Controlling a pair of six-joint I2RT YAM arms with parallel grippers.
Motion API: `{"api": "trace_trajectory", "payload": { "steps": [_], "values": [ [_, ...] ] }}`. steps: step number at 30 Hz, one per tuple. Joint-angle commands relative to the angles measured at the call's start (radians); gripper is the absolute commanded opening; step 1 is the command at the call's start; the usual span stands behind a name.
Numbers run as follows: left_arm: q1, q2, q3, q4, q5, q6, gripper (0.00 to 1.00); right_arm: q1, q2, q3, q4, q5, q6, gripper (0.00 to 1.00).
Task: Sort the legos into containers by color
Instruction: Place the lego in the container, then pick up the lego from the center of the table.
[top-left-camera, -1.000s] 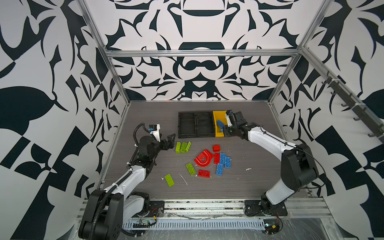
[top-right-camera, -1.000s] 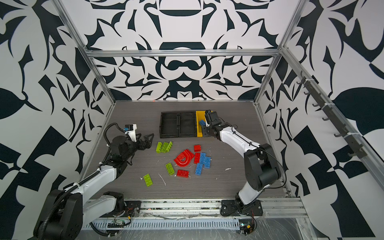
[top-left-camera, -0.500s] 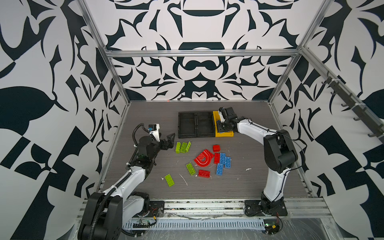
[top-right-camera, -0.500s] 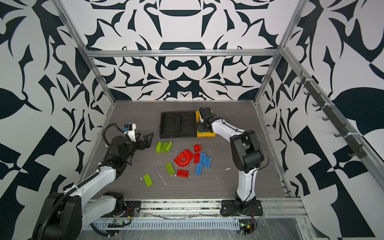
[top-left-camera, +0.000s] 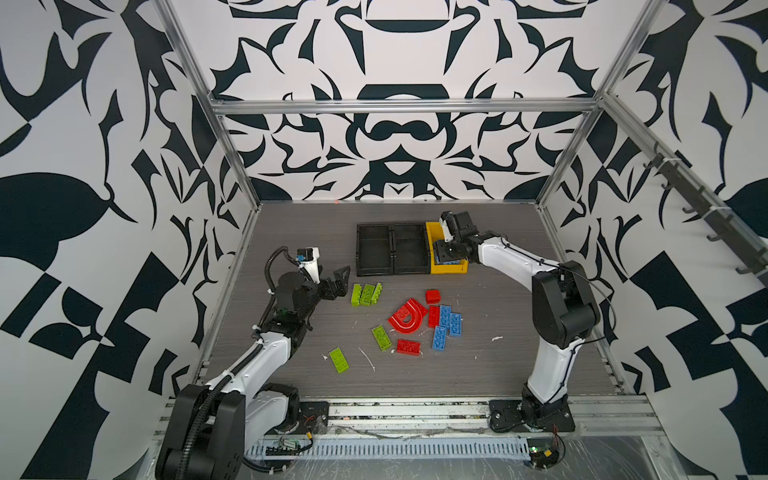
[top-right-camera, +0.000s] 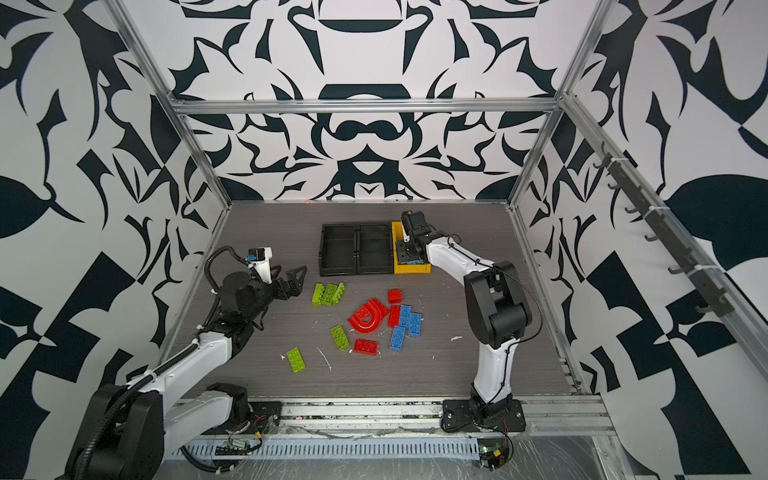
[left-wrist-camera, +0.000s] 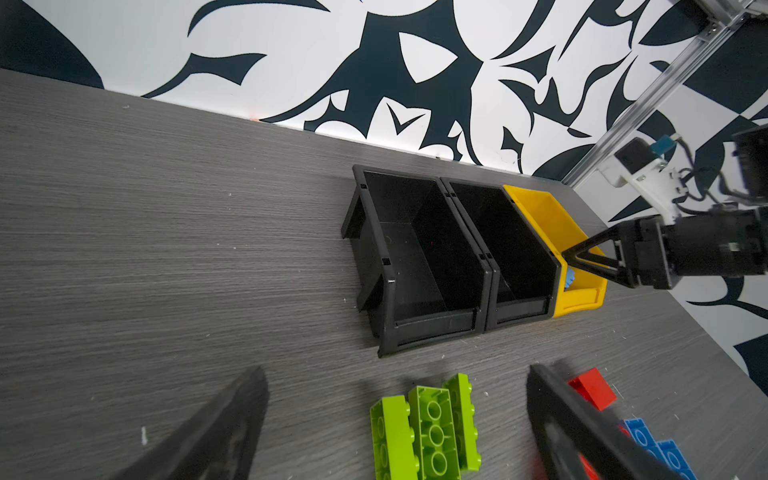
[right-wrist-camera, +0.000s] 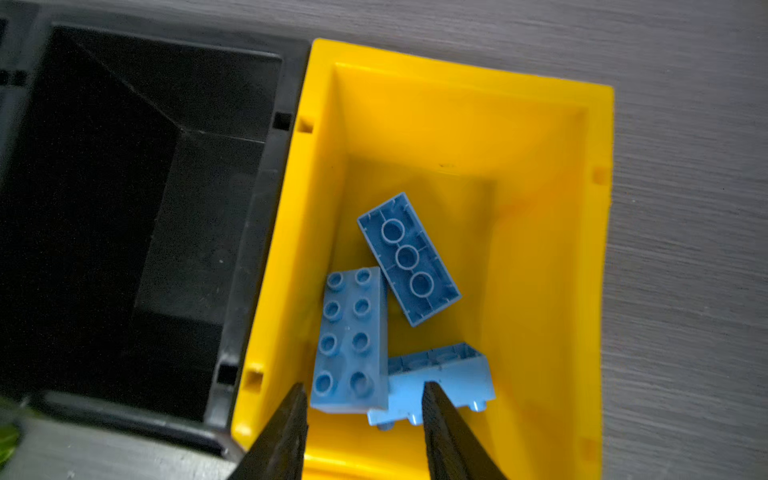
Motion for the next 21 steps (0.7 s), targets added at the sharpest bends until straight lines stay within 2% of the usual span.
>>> {"api": "trace_trajectory", "payload": {
  "steps": [1,6,8,12,15,18,21],
  "values": [
    [-0.002,-0.015,-0.021,0.004,0.002,0.001,0.99,0.014,-0.179,-0.071,-0.016,0.007,0.004,0.49],
    [-0.002,-0.022,-0.021,0.001,0.003,-0.001,0.99,0.078,-0.391,-0.261,-0.073,-0.028,-0.003,0.51],
    [-0.002,-0.020,-0.020,0.001,0.004,-0.002,0.99,0.117,-0.486,-0.332,-0.106,0.007,0.035,0.52],
    [-0.002,-0.016,-0.019,0.004,0.014,-0.008,0.99,0.129,-0.630,-0.448,-0.205,0.017,0.154,0.53],
    [-0.002,-0.013,-0.018,0.005,0.017,-0.011,0.99,0.147,-0.684,-0.509,-0.252,0.016,0.204,0.53],
    [-0.002,-0.010,-0.019,0.005,0.017,-0.010,0.99,0.169,-0.705,-0.561,-0.250,-0.044,0.216,0.53],
    [-0.002,-0.014,-0.019,0.004,0.015,-0.009,0.99,0.179,-0.707,-0.589,-0.270,-0.051,0.222,0.53]
  ]
}}
